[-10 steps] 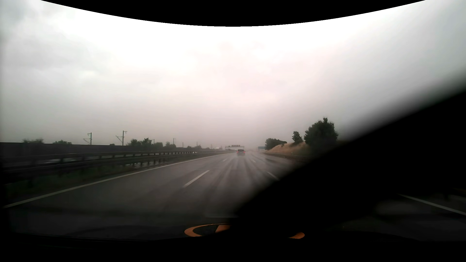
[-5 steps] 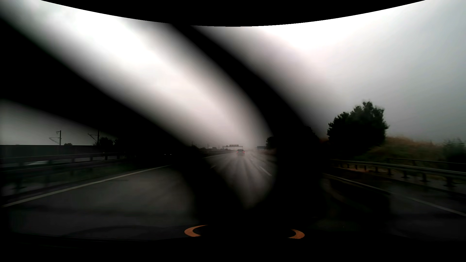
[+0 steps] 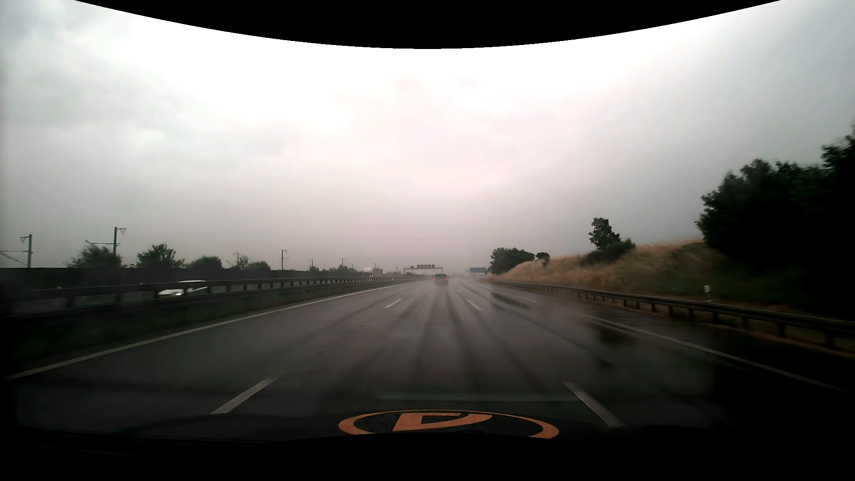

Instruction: Follow the waypoints while adhering to traffic rules and regulations

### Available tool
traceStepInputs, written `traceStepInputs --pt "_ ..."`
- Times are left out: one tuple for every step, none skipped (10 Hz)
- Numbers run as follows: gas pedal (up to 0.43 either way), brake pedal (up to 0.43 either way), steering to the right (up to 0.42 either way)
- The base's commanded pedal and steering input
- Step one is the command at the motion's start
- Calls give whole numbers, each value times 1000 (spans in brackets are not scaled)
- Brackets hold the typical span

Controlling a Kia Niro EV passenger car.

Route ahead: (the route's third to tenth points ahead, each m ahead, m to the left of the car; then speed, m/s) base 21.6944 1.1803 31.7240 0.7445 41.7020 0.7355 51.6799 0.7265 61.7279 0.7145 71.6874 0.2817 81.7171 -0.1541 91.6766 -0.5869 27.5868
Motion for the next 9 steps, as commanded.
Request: traceStepInputs --pt "220 0 1" --pt "228 0 2" --pt "228 0 1" --pt "228 0 1" --pt "228 0 1" --pt "228 0 1" --pt "228 0 1" --pt "228 0 1" --pt "240 0 1"
